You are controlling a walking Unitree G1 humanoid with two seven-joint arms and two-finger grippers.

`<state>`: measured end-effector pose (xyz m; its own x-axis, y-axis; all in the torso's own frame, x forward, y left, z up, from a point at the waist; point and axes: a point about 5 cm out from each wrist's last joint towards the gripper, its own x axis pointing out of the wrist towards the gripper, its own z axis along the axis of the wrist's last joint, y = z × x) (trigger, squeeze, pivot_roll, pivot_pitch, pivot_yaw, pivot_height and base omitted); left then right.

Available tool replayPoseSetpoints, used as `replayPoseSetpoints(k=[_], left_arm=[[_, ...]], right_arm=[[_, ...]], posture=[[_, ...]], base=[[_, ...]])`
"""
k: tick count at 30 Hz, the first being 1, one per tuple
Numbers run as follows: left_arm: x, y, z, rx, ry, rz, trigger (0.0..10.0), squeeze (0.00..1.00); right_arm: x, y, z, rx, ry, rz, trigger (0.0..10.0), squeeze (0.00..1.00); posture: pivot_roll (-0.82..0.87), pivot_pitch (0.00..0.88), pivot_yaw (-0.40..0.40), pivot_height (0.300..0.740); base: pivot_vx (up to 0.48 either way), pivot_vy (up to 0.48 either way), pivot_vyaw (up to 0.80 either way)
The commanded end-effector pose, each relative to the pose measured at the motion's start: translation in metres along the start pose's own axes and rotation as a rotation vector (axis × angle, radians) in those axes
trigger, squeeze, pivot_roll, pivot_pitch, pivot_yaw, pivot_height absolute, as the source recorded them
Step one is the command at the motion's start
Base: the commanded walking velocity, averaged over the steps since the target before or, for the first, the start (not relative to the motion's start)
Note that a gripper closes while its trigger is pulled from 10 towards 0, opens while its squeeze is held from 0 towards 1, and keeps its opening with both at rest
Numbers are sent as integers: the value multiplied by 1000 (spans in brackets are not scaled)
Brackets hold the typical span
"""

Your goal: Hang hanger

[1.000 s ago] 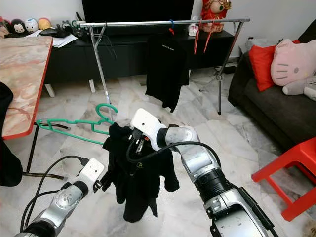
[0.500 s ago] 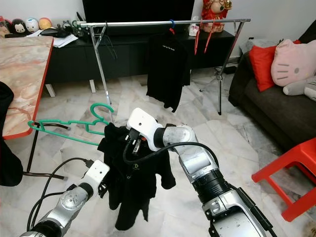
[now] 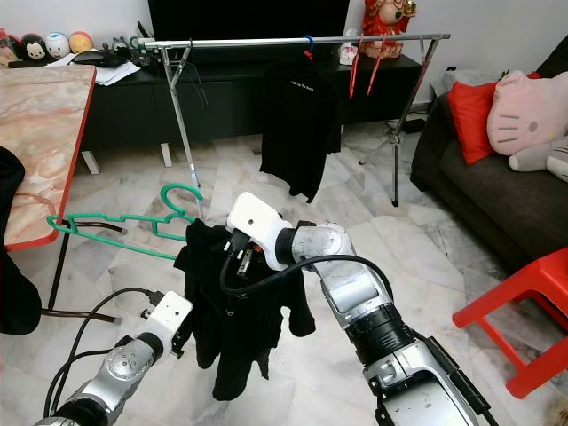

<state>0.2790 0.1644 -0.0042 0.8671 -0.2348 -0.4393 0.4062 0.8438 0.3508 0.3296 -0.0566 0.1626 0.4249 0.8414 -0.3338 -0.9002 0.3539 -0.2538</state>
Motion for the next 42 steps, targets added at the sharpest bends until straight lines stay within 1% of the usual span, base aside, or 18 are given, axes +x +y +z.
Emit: replayPoseSetpoints(k=[1,34,35,36,37,38,39,42], left_arm=[[0,-1,-3,-7,21,2,0,0],[0,-1,-3,-16,21,5,0,0],[0,-1,-3,-22,21,8,0,0],[-2,4,-9,-93,48,55,0,0],[-4,7,-14,-145,69,91,0,0],[-6,9,-18,-180,83,115,0,0],[-7,10,-19,-198,89,129,0,0],[-7,11,-19,-201,85,141,0,0]], right_arm=[[-2,-2,12,-35,-35,-9,0,0],[-3,-3,12,-36,-35,-12,0,0],[-3,-3,12,-36,-35,-13,0,0],[-9,-5,0,-27,6,-38,0,0],[-13,-6,-9,-19,39,-58,0,0],[-17,-7,-16,-13,62,-71,0,0],[-19,-8,-19,-9,74,-79,0,0],[-20,-9,-21,-1,79,-89,0,0]], posture=[[-27,0,-107,740],[-27,0,-107,740],[-31,0,-104,740],[-35,0,-103,740],[-37,0,-103,740],[-37,0,-103,740],[-36,0,-103,740],[-35,0,-104,740]], base=[[0,0,0],[0,0,0],[0,0,0],[0,0,0],[0,0,0],[0,0,0],[0,0,0],[0,0,0]])
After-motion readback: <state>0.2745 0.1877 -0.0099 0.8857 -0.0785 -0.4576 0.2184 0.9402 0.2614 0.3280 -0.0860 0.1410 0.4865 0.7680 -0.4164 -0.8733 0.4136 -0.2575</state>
